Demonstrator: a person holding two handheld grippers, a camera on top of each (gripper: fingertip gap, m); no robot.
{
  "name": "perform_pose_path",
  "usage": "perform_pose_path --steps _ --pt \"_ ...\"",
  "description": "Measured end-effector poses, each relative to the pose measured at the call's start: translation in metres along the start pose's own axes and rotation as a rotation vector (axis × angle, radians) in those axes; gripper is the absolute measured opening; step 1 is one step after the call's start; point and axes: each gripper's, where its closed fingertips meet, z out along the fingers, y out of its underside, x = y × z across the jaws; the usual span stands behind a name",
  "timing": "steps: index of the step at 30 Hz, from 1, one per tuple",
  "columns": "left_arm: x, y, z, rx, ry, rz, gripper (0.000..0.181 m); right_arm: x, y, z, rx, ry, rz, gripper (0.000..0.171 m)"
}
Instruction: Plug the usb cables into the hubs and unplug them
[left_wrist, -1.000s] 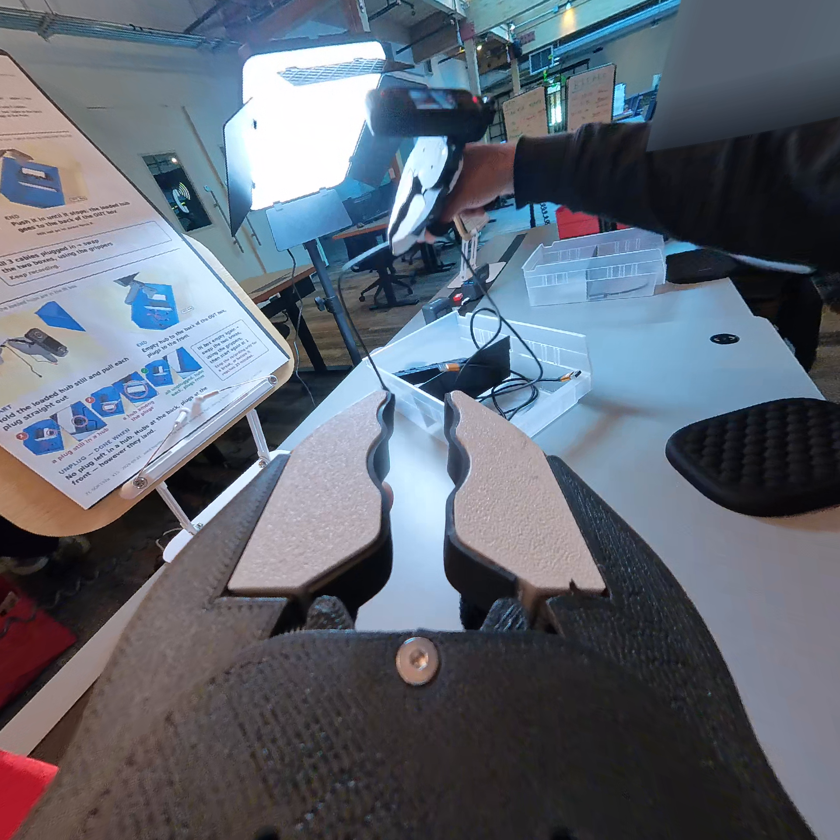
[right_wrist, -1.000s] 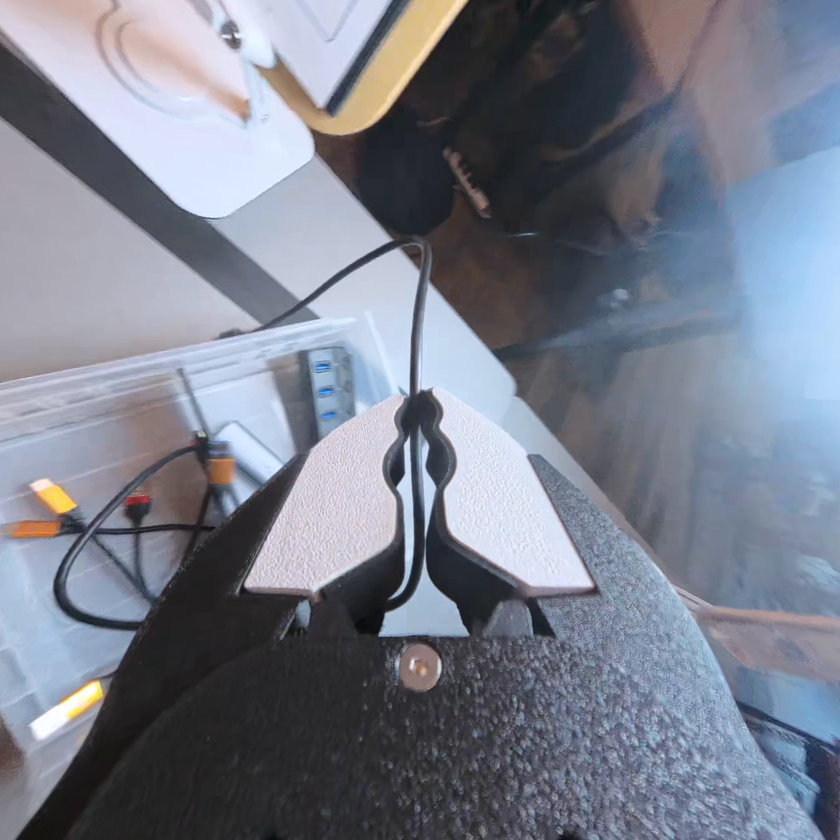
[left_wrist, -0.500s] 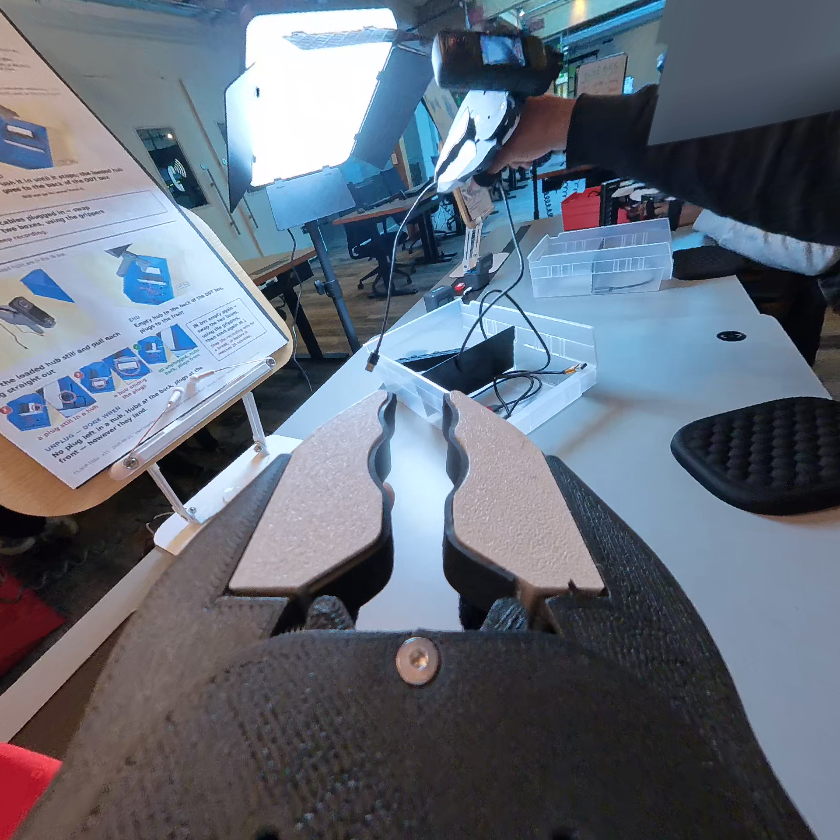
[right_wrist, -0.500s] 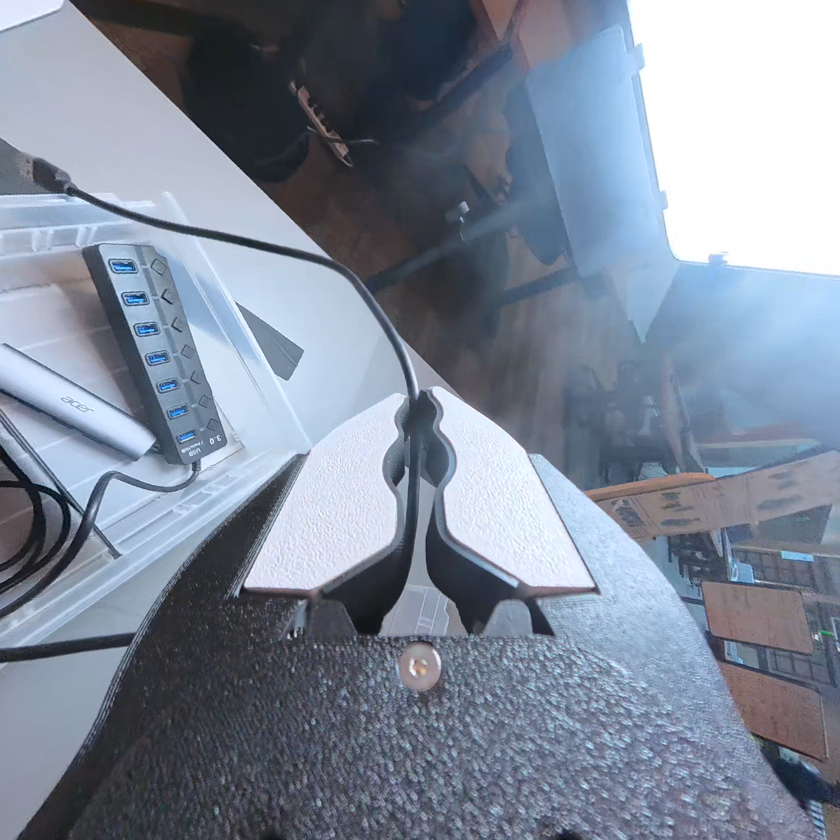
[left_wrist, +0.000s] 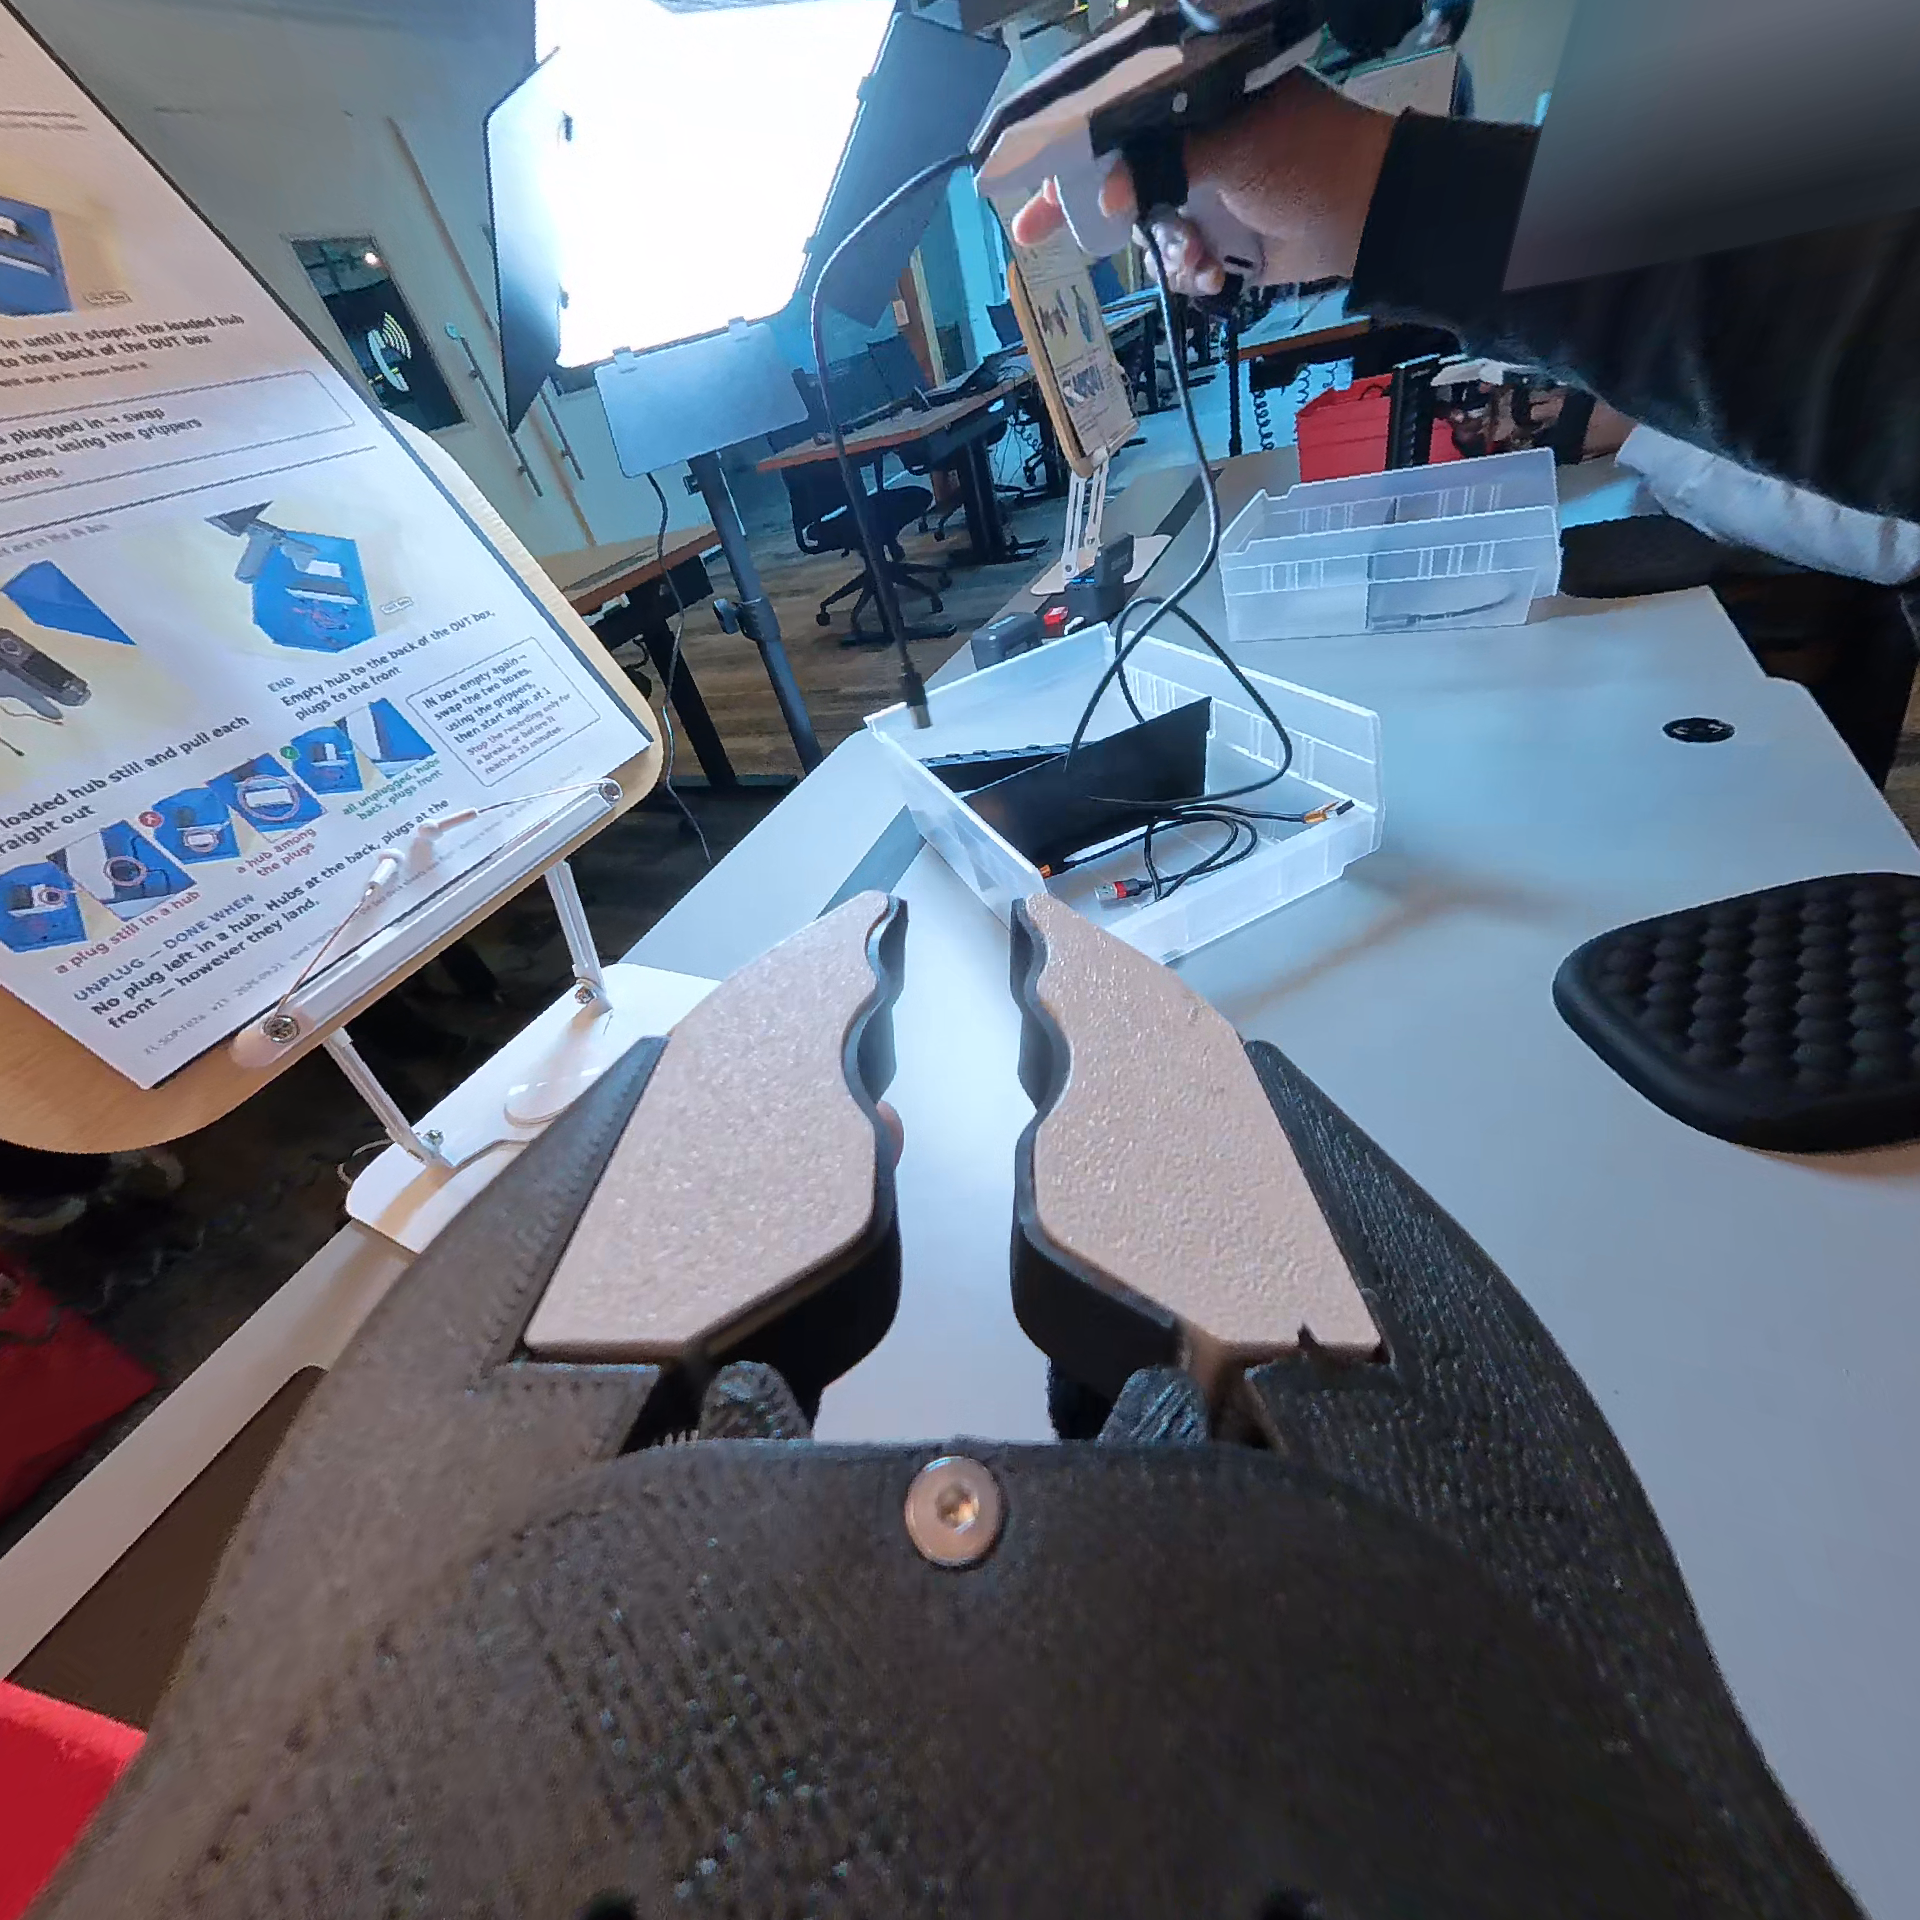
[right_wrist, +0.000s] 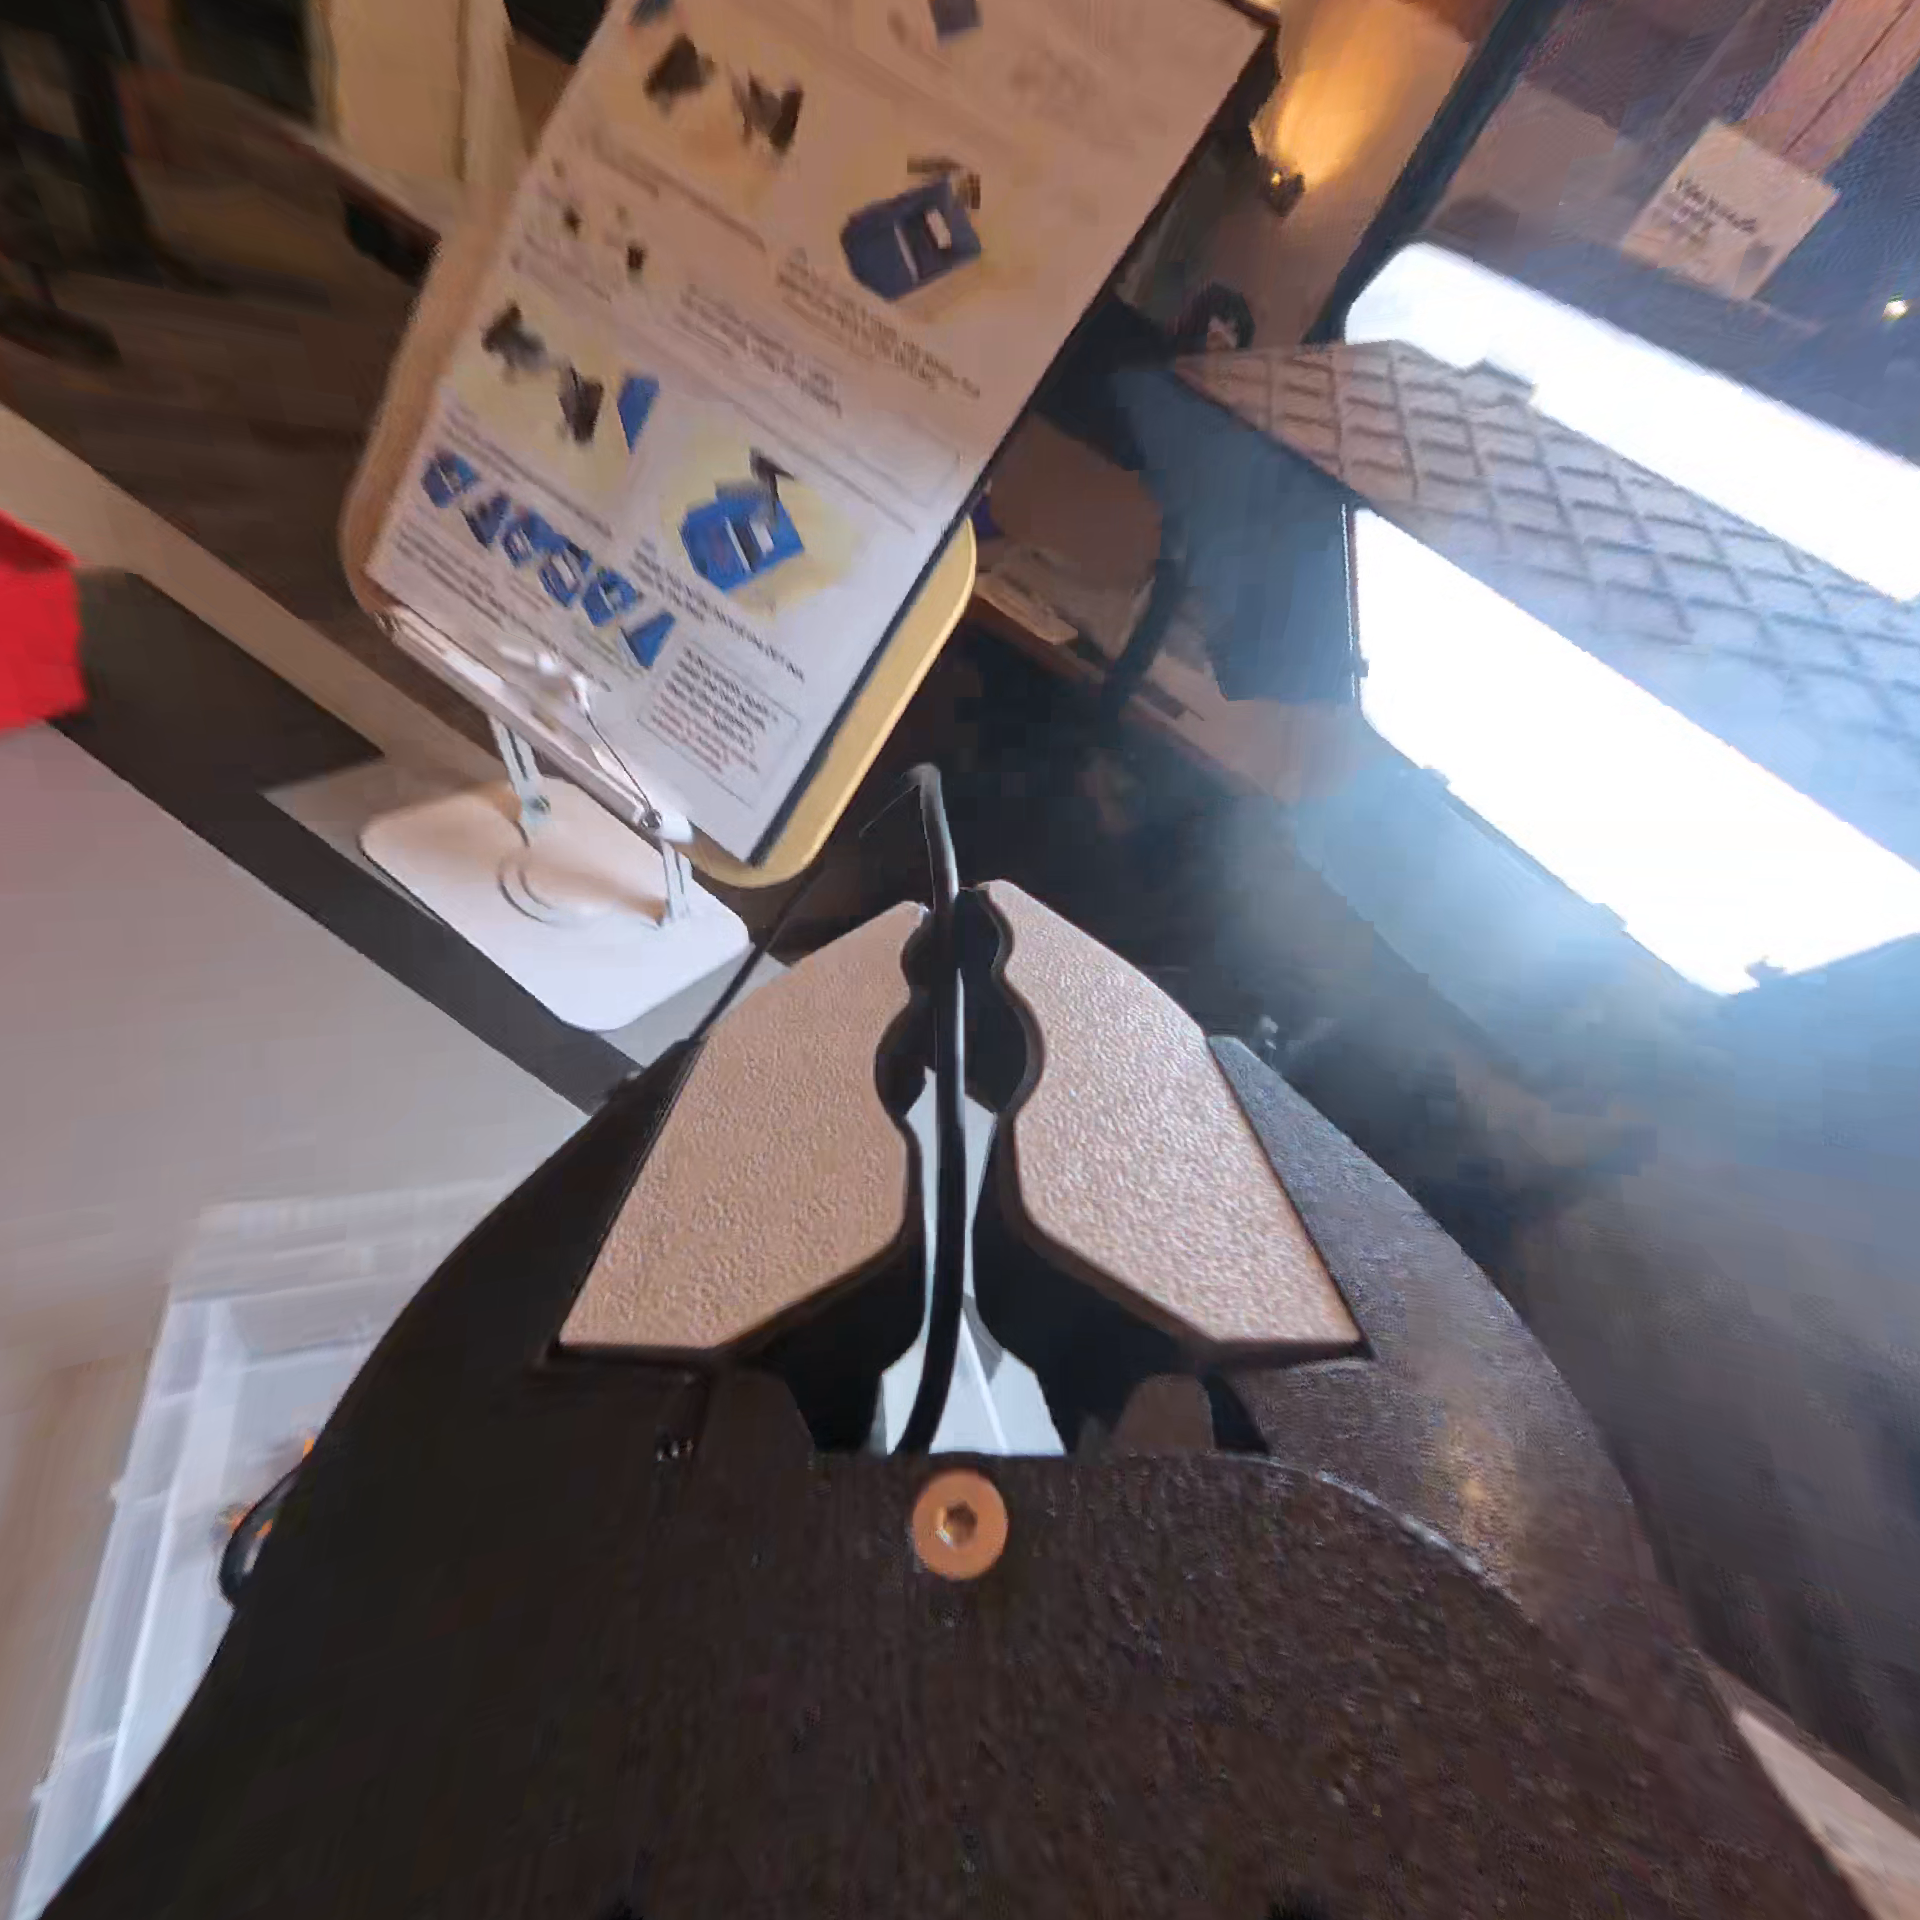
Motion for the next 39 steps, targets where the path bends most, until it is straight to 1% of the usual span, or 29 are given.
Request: perform_pose_path --steps 2,5,9,13,15,17,21,24,25,26,27,29,30,32,34,37,39 --pt "-0.001 0.001 0.000 0.001 0.003 -0.009 0.019 0.012 0.007 -0.002 -0.058 0.040 -0.010 0.004" --pt "-0.001 0.003 0.001 -0.004 0.002 -0.009 0.019 0.034 0.036 -0.004 -0.229 0.154 -0.102 0.004" --pt "0.001 0.004 0.003 -0.012 0.009 -0.006 0.019 0.060 0.074 -0.011 -0.436 0.283 -0.284 0.004" --pt "0.002 0.005 0.004 -0.020 0.009 0.003 0.018 0.062 0.136 -0.016 -0.766 0.275 -0.612 0.004" --pt "0.001 0.004 0.004 -0.014 0.011 -0.006 0.018 0.051 0.163 -0.013 -0.868 0.222 -0.728 0.004" --pt "0.001 0.006 0.005 -0.018 0.014 -0.010 0.018 0.028 0.181 0.000 -0.862 0.135 -0.691 0.004" --pt "0.004 0.009 0.007 -0.024 0.024 -0.013 0.018 -0.020 0.198 0.036 -0.777 -0.016 -0.499 0.005" --pt "0.003 0.011 0.008 -0.030 0.021 -0.014 0.018 -0.052 0.213 0.057 -0.794 -0.142 -0.370 0.007" --pt "0.003 0.011 0.008 -0.030 0.022 -0.017 0.018 -0.060 0.214 0.062 -0.794 -0.172 -0.332 0.008" --pt "0.002 0.012 0.007 -0.030 0.021 -0.018 0.018 -0.066 0.212 0.067 -0.784 -0.187 -0.294 0.013" --pt "0.001 0.013 0.007 -0.032 0.018 -0.019 0.018 -0.069 0.204 0.072 -0.759 -0.193 -0.250 0.022" --pt "-0.001 0.013 0.006 -0.030 0.016 -0.024 0.018 -0.075 0.173 0.078 -0.652 -0.200 -0.147 0.038" --pt "-0.001 0.013 0.006 -0.027 0.015 -0.027 0.018 -0.076 0.153 0.078 -0.585 -0.204 -0.094 0.041" --pt "-0.001 0.013 0.007 -0.026 0.016 -0.030 0.018 -0.075 0.114 0.073 -0.472 -0.189 -0.047 0.043" --pt "0.000 0.013 0.007 -0.028 0.019 -0.026 0.018 -0.070 0.087 0.062 -0.414 -0.138 -0.084 0.043" --pt "0.003 0.010 0.007 -0.029 0.019 -0.011 0.018 -0.081 0.059 0.040 -0.347 -0.108 -0.116 0.043" --pt "0.004 0.007 0.005 -0.023 0.017 -0.003 0.018 -0.101 0.051 0.022 -0.323 -0.137 -0.113 0.042"
